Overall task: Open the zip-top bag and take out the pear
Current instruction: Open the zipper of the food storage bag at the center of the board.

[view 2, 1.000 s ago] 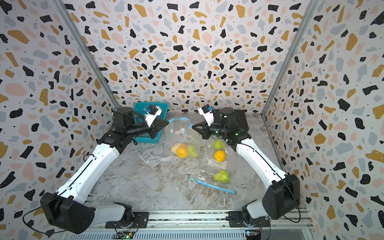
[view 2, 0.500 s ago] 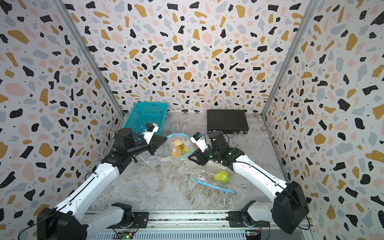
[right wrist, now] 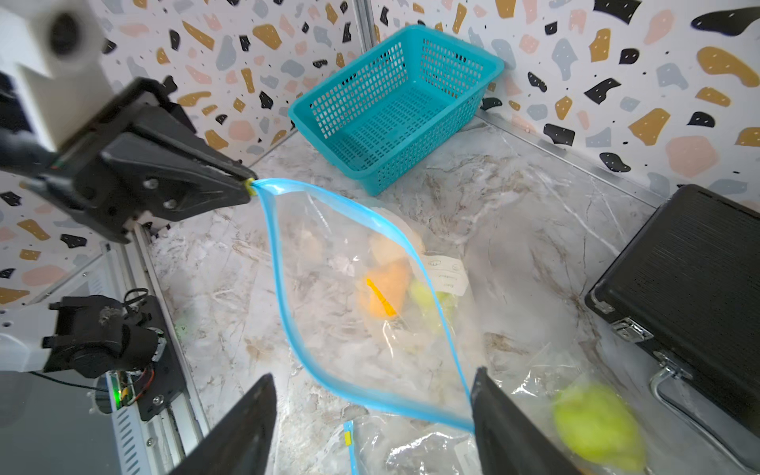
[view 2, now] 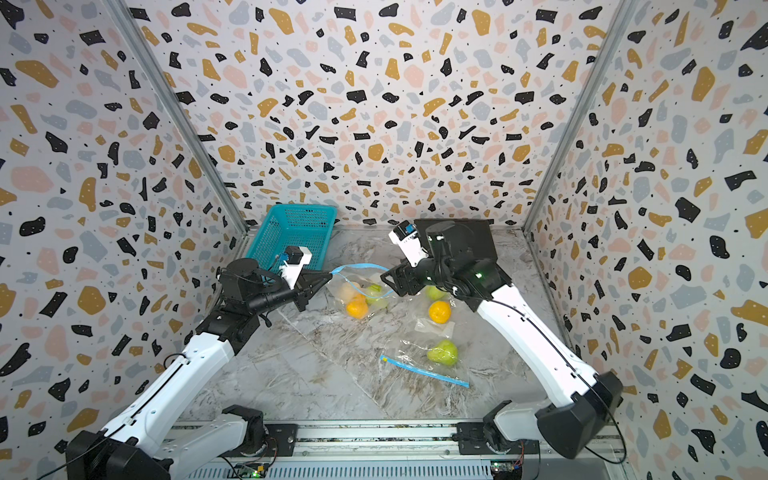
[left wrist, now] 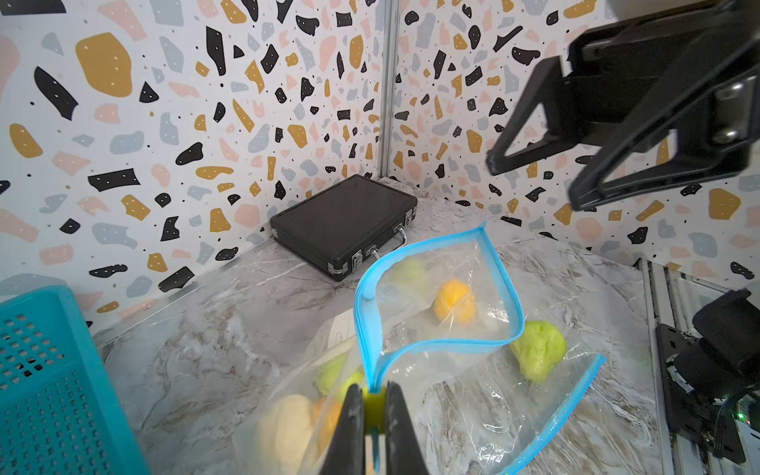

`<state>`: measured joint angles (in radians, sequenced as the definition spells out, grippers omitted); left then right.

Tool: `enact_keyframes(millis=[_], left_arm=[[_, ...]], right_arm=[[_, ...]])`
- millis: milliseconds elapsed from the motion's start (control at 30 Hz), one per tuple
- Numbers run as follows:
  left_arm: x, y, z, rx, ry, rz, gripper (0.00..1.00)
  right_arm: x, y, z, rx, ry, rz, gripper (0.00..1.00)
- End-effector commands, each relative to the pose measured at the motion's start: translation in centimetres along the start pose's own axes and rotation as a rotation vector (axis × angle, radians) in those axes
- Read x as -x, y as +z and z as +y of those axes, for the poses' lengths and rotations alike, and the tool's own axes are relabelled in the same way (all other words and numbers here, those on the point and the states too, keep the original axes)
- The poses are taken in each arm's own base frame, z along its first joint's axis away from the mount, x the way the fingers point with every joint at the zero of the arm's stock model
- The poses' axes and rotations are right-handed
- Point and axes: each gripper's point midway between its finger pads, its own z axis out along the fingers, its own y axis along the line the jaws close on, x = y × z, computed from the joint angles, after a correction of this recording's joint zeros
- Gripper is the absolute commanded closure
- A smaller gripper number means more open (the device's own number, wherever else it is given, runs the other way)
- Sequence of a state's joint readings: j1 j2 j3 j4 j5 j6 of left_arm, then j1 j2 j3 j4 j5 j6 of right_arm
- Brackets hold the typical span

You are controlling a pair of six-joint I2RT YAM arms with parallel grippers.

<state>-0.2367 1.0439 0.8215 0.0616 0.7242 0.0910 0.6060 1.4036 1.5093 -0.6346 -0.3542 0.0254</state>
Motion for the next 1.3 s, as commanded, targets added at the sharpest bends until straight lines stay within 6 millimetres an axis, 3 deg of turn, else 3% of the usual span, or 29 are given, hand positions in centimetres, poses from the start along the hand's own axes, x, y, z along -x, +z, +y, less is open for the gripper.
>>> enact_keyframes(millis=[0, 333, 433, 467, 533, 600, 633, 667, 733, 767, 833, 967, 1033, 1167, 1267], left_arm=[[0.6, 0.1, -0.3, -0.021, 0.029, -0.035, 0.99], [0.3, 0.3, -0.4, -0.036, 0.036, -0.023, 0.99], [0.3, 0.4, -0.3, -0.041, 0.035, -0.02, 0.99], [0.2, 0.5, -0.3, -0.042, 0.033, -0.018, 0.99], [0.2, 0.6, -0.3, -0.045, 0.033, -0.018, 0.98], [0.5, 0.4, -0.4, -0.041, 0.032, -0.019, 0.96], [0.7, 0.3, -0.2, -0.027, 0.032, -0.023, 0.94], [1.2, 0.1, 0.0, -0.007, 0.027, -0.032, 0.9], [2.5, -0.5, 0.3, 0.034, 0.007, -0.059, 0.66], [3.9, -1.0, 0.5, 0.058, -0.005, -0.077, 0.5], [6.7, -2.2, 0.4, 0.094, -0.031, -0.115, 0.37], [12.7, -4.8, -0.5, 0.119, -0.13, -0.233, 0.24], [14.1, -5.9, -0.4, 0.15, -0.235, -0.251, 0.21], [14.7, -6.3, -2.1, 0.034, -0.509, -0.291, 0.21], [13.0, -5.3, -3.3, -0.017, -0.647, -0.272, 0.26]], right_arm=[[-2.6, 2.2, -1.4, -0.025, -0.021, 0.161, 0.25], [-2.9, 6.2, -2.4, 0.026, -0.103, 0.235, 0.26], [-2.6, 6.8, -2.1, 0.057, -0.115, 0.23, 0.32], [-2.5, 7.0, -1.9, 0.076, -0.112, 0.229, 0.4], [-2.4, 7.4, -1.5, 0.107, -0.098, 0.227, 0.66], [-2.5, 7.7, -1.5, 0.111, -0.068, 0.231, 0.97], [-2.5, 7.7, -1.4, 0.111, -0.051, 0.232, 1.0], [-2.5, 7.7, -1.6, 0.101, -0.032, 0.23, 1.0], [-1.8, 7.4, -2.1, 0.045, 0.01, 0.181, 1.0], [-0.8, 6.7, -2.6, -0.003, 0.036, 0.126, 1.0], [1.3, 5.0, -3.6, -0.098, 0.108, 0.004, 1.0], [4.8, 1.0, -4.4, -0.31, 0.142, -0.212, 1.0], [5.0, 0.2, -4.6, -0.391, 0.156, -0.263, 1.0], [3.9, 1.2, -4.0, -0.465, 0.151, -0.282, 1.0], [2.3, 3.5, -3.0, -0.432, 0.173, -0.268, 1.0]])
